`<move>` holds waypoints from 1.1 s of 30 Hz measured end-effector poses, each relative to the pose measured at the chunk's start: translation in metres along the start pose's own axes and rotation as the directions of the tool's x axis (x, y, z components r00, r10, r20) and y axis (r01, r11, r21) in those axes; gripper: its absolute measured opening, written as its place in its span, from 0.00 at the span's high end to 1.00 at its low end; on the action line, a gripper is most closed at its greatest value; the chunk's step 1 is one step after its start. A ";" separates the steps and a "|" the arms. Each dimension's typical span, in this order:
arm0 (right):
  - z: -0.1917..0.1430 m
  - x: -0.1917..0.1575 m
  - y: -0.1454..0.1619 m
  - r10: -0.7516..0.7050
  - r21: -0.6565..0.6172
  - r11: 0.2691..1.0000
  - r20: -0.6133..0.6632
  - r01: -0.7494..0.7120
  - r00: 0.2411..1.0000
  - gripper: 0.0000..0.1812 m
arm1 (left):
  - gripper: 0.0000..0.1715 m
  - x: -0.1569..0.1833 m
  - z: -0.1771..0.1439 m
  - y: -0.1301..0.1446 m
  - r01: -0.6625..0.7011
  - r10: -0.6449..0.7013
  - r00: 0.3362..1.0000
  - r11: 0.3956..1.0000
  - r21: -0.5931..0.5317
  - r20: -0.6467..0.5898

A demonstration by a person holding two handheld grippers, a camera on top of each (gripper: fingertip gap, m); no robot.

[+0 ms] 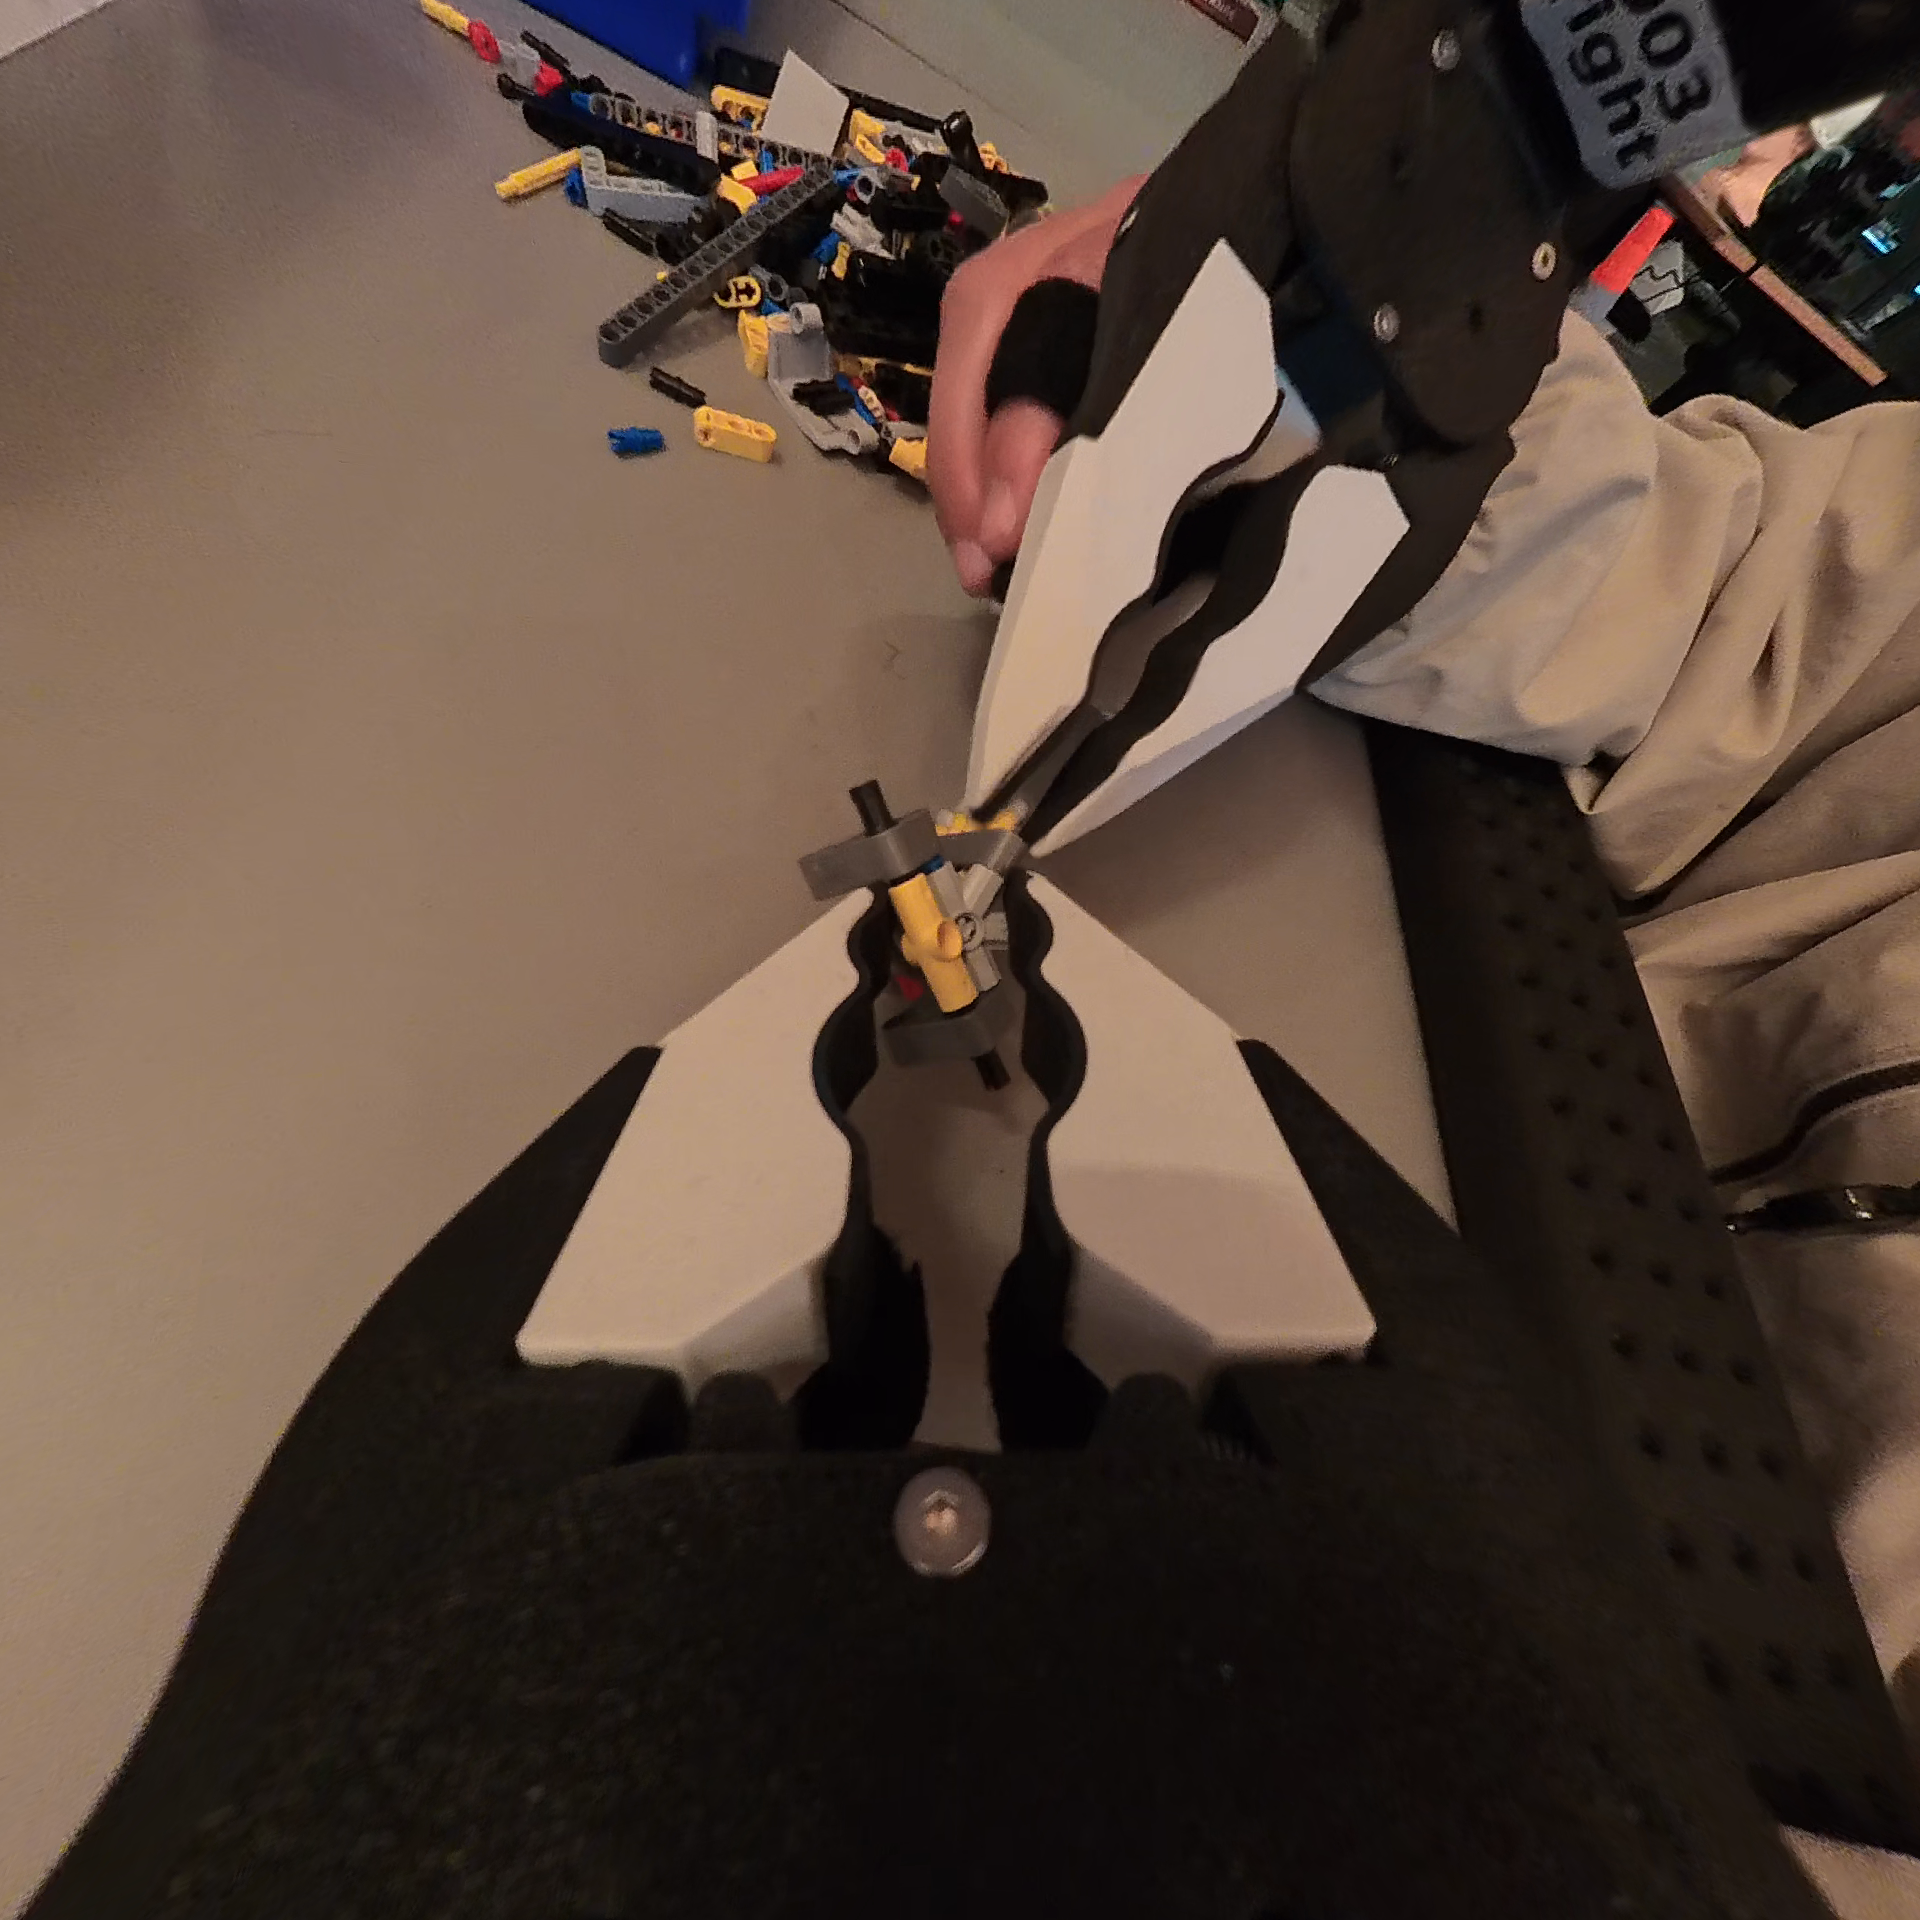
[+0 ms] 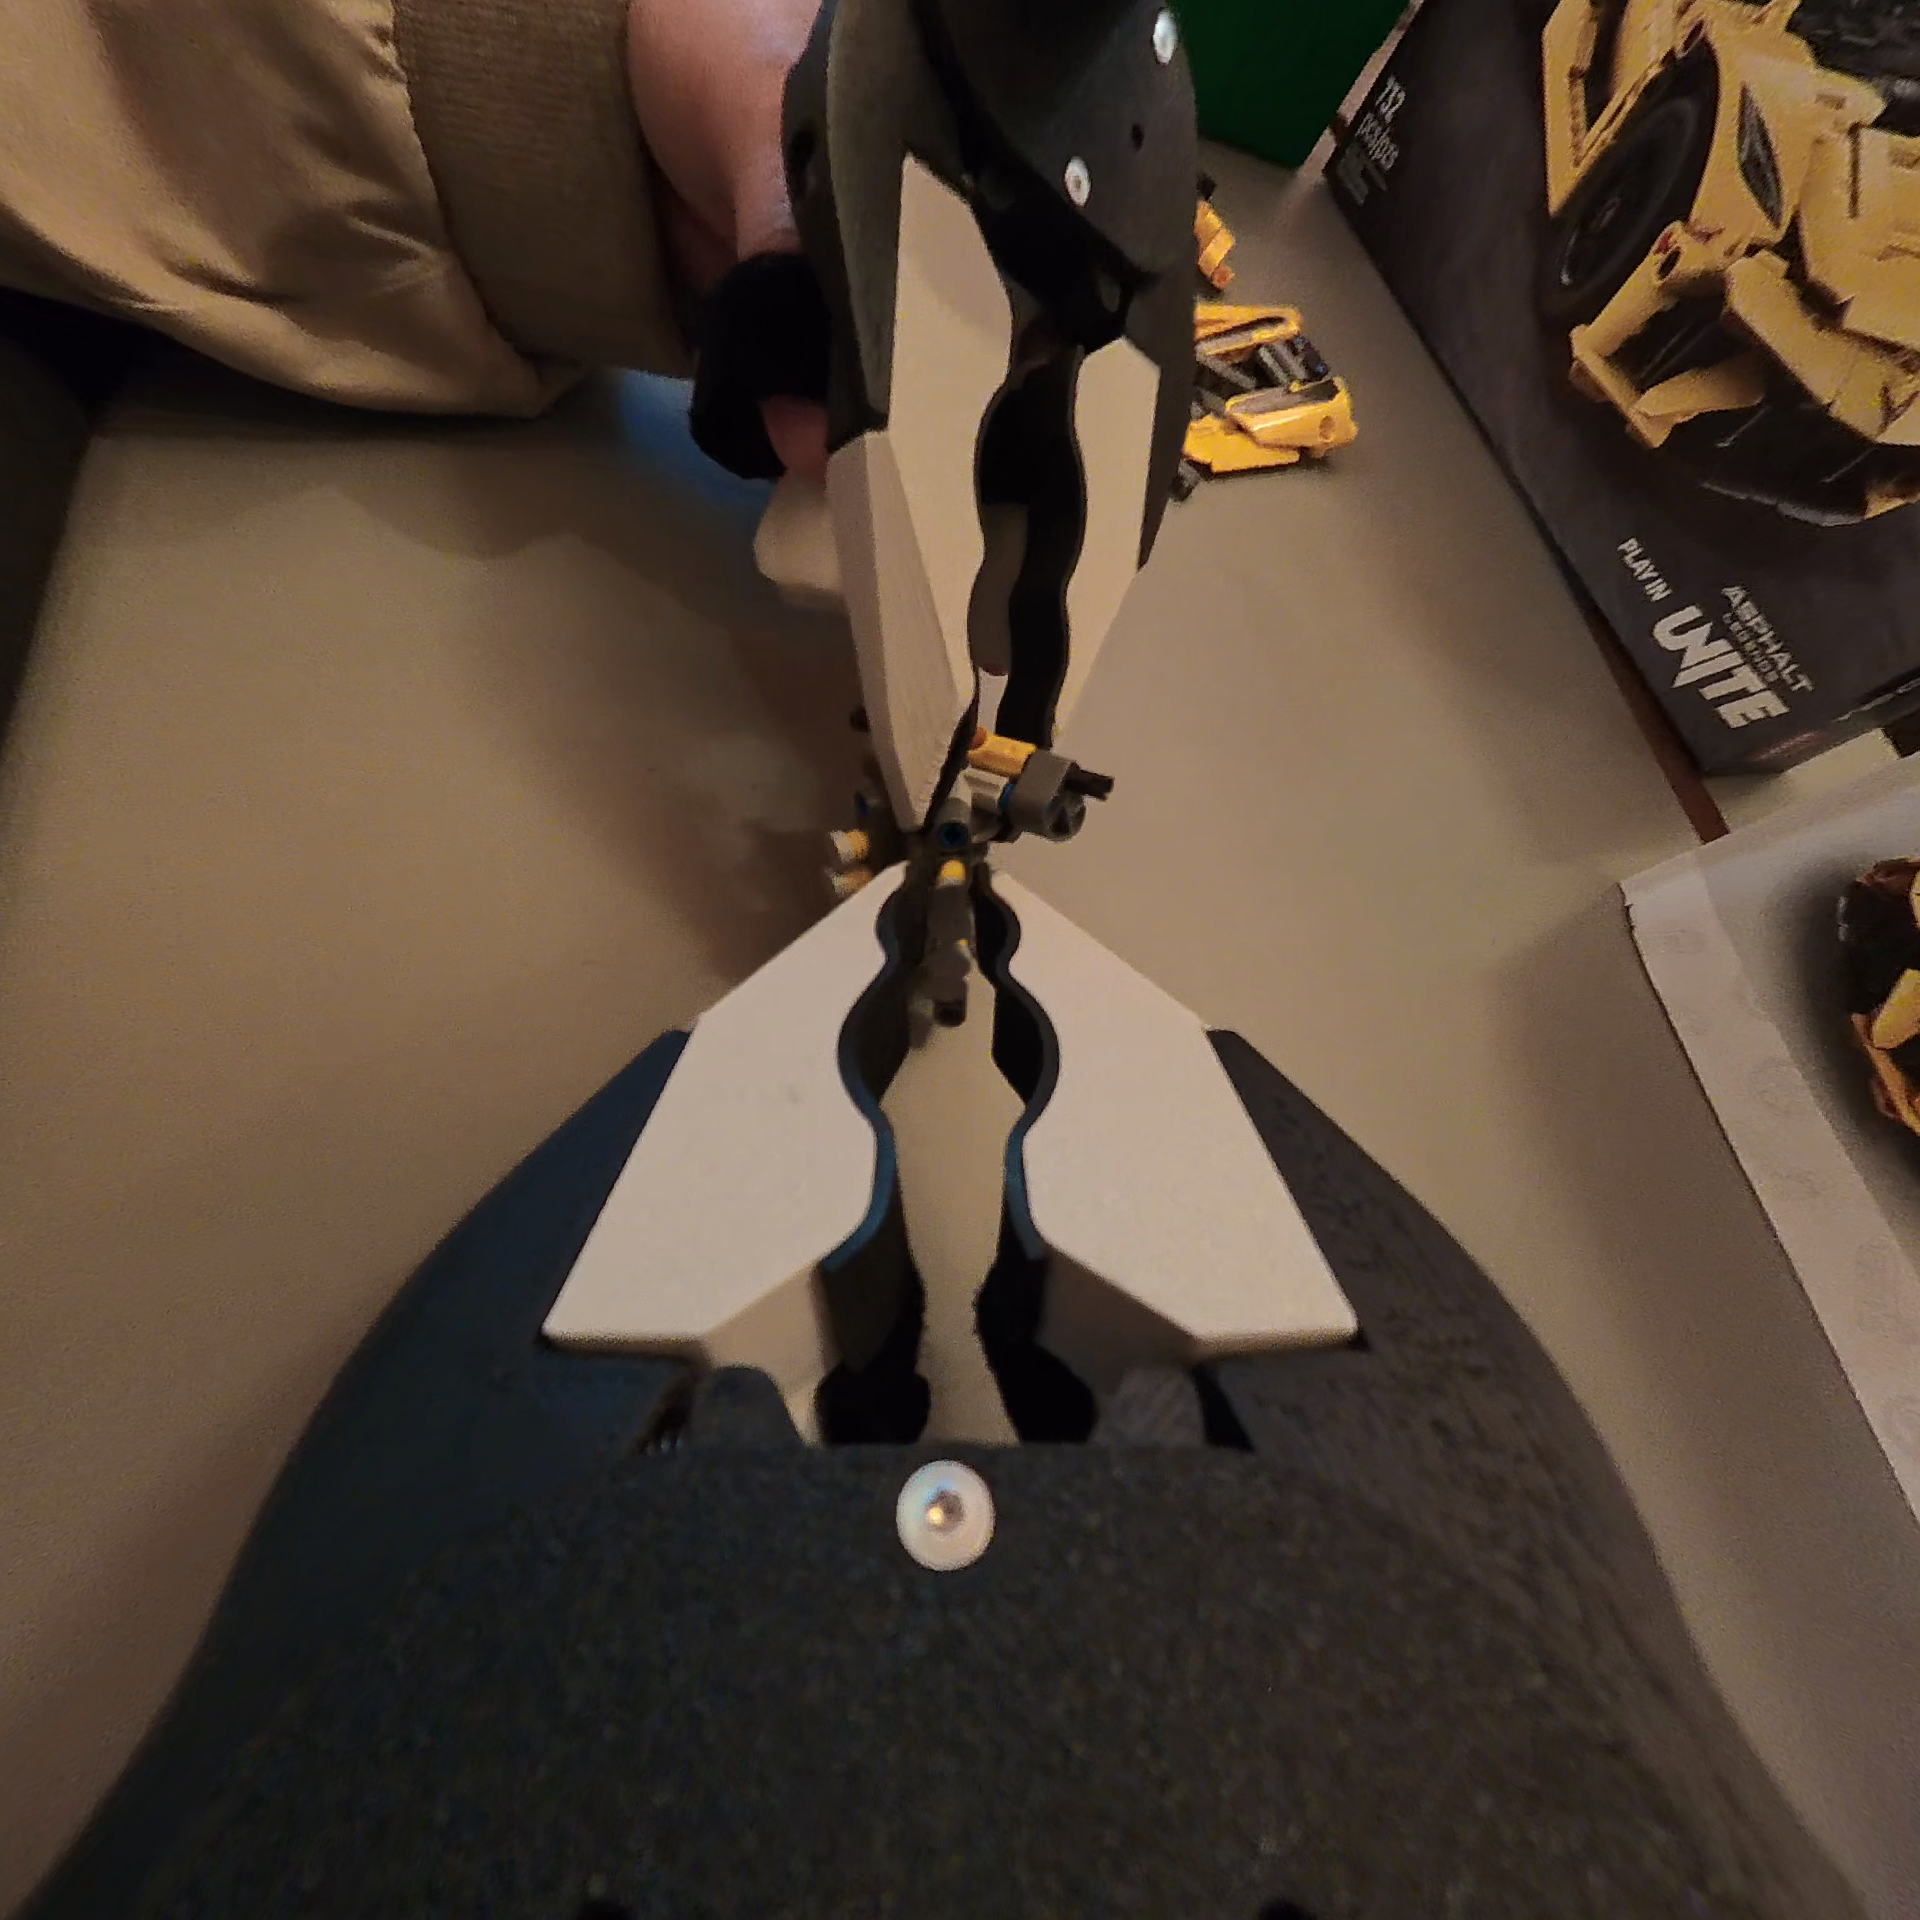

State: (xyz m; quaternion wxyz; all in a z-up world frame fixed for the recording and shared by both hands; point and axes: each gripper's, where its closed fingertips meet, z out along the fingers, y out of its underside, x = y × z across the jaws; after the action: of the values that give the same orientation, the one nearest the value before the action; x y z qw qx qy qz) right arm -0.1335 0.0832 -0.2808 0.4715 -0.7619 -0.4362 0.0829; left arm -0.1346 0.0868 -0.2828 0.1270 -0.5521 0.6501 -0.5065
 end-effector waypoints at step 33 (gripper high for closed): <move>-0.009 0.015 0.003 0.218 0.058 0.973 0.088 -0.223 0.972 0.90 | 0.88 -0.012 -0.010 0.001 0.032 -0.033 0.999 0.997 0.063 0.006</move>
State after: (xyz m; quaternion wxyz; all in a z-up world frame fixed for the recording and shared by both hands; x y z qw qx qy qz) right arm -0.1179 0.0887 -0.2741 0.4670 -0.7853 -0.3644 0.1802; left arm -0.1385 0.1017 -0.2836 0.1384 -0.5601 0.6242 -0.5267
